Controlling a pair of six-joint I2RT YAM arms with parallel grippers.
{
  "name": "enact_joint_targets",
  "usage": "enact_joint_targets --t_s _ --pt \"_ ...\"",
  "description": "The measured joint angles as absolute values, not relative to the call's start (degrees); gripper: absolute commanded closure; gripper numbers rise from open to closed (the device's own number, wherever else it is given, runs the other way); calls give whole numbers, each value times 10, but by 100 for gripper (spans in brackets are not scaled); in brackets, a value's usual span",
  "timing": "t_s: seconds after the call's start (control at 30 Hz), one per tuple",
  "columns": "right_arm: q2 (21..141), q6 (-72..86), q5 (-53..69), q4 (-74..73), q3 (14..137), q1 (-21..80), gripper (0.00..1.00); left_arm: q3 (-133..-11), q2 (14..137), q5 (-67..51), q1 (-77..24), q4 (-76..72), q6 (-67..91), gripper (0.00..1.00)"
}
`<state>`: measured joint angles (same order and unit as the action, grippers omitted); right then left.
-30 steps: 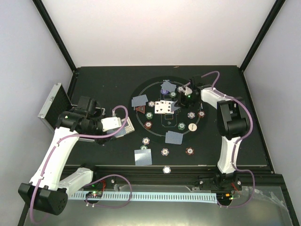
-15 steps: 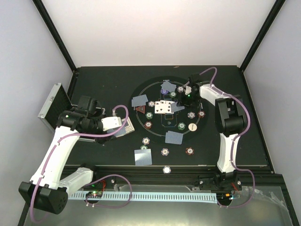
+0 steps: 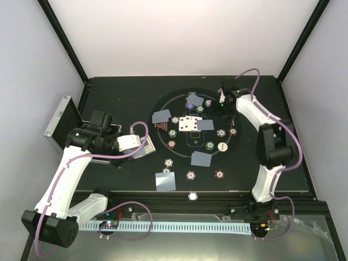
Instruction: Distribute texas hold em gaming equipment
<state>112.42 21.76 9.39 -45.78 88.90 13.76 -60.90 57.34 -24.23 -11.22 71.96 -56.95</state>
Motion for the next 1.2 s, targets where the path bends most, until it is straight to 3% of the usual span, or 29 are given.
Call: enact_joint_targets --t_s 0.23,0.43,0.8,1.2 --pt "926 289 173 -360 749 262 16 -609 573 -242 -112 720 -569 98" --pt "840 407 285 -205 647 405 14 -609 573 -242 -112 720 -569 98" --pt "885 565 353 6 598 531 16 -609 573 -242 -112 720 -569 98" --pt "992 649 387 126 614 559 20 -609 567 -243 -112 725 -569 98"
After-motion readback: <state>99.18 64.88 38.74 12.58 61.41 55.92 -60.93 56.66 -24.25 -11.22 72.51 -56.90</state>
